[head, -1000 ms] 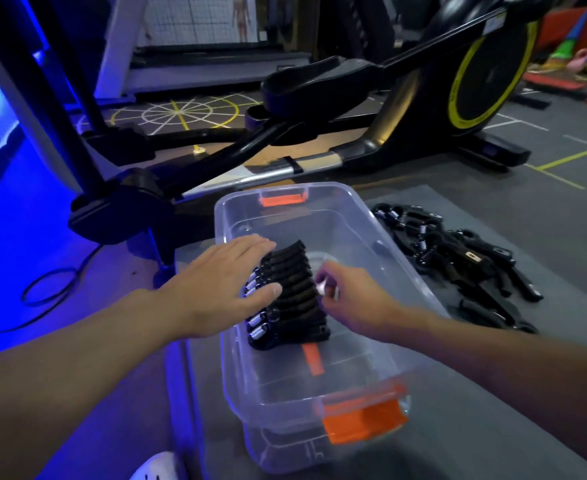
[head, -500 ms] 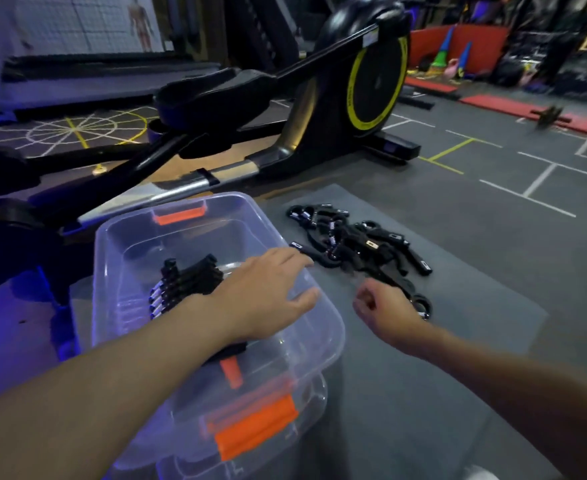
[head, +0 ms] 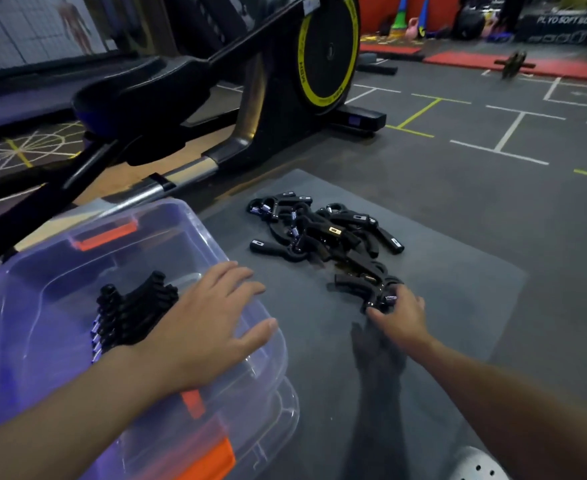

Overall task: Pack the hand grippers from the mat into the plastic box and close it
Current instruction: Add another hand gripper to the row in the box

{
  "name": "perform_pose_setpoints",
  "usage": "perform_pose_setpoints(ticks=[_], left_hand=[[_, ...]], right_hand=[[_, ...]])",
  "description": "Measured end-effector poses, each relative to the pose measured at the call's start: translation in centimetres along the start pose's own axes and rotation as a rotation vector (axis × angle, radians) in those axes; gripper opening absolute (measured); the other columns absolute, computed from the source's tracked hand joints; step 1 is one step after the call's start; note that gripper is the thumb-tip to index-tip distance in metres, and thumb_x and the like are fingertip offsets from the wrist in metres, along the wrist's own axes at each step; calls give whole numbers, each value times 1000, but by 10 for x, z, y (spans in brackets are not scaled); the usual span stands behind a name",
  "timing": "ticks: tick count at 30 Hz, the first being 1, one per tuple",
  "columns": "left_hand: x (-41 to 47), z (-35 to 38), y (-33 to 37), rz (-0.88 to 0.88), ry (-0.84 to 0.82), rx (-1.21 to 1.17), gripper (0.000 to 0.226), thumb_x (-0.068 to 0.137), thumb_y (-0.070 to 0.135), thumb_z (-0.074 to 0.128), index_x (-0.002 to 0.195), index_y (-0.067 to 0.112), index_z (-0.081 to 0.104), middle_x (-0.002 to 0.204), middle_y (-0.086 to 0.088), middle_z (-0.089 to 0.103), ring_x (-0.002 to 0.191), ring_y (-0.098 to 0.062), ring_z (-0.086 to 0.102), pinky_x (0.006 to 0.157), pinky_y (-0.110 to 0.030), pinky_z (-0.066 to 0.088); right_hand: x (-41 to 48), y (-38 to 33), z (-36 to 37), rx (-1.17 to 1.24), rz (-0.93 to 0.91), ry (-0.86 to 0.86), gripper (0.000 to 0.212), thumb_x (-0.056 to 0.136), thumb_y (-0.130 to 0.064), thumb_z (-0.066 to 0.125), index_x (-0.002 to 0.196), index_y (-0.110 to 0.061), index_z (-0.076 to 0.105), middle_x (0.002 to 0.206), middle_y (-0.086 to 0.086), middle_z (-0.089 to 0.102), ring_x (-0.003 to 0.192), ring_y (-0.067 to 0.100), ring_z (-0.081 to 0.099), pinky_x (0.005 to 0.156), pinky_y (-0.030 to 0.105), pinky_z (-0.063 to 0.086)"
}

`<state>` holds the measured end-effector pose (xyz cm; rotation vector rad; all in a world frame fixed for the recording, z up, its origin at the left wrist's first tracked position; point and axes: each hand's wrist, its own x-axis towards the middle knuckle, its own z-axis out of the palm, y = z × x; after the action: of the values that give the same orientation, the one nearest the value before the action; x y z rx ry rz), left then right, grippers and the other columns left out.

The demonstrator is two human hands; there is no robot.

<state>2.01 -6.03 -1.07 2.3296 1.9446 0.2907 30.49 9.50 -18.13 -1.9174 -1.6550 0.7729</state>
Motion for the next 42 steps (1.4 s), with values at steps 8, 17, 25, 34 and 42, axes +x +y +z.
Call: perform_pose_setpoints(ticks=[8,17,25,34,42], left_hand=[[1,2,0,22,-9,-42,72,82,75,23,135,33,49,144,16,37,144,-2,7,114,-27,19],[1,0,1,41,-23,-36,72,82,74,21,134,33,49,141,15,39,143,-3,9,113,-24,18],[-2,-2,0,46,-38,-38,72,82,75,16,134,35,47,143,19,35,145,-3,7,117,-29,19],[-9,-24,3,2,15,-128,66,84,65,22,133,31,48,139,18,41,130,2,34,111,-31,33],[-15,-61,2,-171,337,-350,29,92,39,58,119,29,57,114,17,58,108,-5,55,94,-34,47]], right_hand=[[12,0,15,-33,78,-26,81,60,-49,82,129,-35,41,123,7,47,126,27,38,107,39,38],[-7,-2,27,-71,-32,-121,76,63,-32,82,130,-31,45,112,2,42,105,27,53,98,32,45],[-21,-22,21,50,-147,-107,75,63,-26,83,128,-26,44,99,-5,41,98,19,52,95,40,50],[-26,-82,-15,240,-238,27,63,67,-23,81,121,-26,48,91,-6,46,102,15,45,91,41,52],[-71,-180,-43,466,-333,11,61,51,-45,78,103,-37,47,92,2,60,94,28,61,65,32,55]])
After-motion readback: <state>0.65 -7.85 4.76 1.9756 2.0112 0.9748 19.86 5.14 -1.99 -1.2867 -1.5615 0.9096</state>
